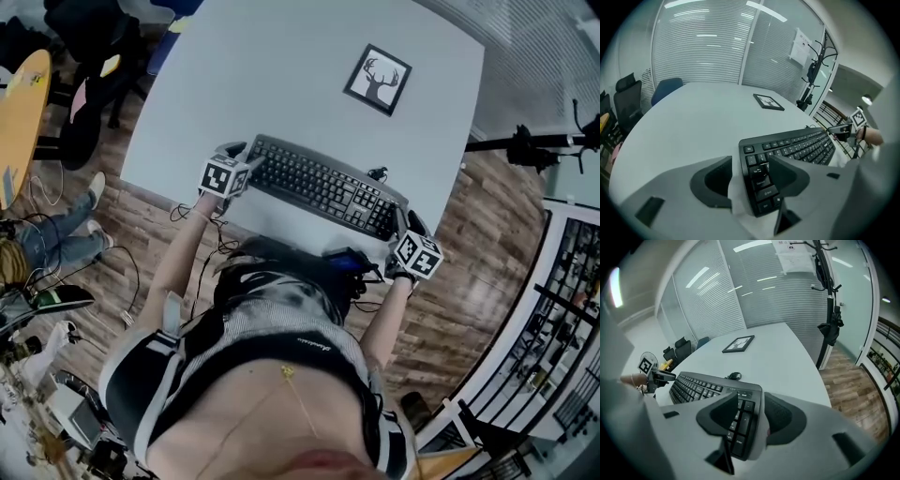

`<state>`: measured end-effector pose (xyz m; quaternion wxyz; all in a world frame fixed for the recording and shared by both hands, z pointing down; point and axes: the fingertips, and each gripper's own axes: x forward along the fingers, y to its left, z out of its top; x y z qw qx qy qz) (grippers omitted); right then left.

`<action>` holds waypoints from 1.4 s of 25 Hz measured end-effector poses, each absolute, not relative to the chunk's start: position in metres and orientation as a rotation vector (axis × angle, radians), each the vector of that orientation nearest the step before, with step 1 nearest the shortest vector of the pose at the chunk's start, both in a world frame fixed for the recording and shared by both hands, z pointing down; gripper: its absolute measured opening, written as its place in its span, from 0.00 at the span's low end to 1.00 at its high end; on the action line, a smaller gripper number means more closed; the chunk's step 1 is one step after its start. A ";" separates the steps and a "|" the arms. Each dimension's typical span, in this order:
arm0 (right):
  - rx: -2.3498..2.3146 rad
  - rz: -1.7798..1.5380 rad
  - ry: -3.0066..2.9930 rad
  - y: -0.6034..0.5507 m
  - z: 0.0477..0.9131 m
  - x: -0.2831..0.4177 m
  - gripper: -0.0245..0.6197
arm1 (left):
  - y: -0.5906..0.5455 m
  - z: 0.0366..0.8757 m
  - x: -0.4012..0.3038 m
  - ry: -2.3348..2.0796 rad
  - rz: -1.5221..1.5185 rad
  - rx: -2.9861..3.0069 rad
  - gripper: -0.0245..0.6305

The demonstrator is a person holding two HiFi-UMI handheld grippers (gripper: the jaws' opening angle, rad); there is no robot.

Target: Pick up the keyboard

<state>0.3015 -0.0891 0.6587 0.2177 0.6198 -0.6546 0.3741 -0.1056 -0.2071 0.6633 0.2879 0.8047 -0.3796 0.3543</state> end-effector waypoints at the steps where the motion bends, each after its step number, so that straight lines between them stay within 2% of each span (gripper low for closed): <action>1: 1.708 1.045 -1.818 -0.089 0.660 0.301 0.32 | -0.208 0.665 -0.107 -1.004 0.944 2.145 0.37; 9: 1.627 1.093 -1.845 -0.097 0.675 0.297 0.38 | -0.212 0.674 -0.111 -0.928 0.926 2.124 0.38; 20: 1.573 1.314 -1.963 -0.106 0.680 0.294 0.48 | -0.211 0.687 -0.093 -0.761 0.722 2.038 0.43; 27: 1.508 1.367 -1.984 -0.106 0.688 0.289 0.50 | -0.209 0.693 -0.080 -0.681 0.734 2.039 0.44; 35: 1.359 1.456 -2.132 -0.108 0.689 0.283 0.47 | -0.213 0.689 -0.080 -0.593 0.596 2.004 0.45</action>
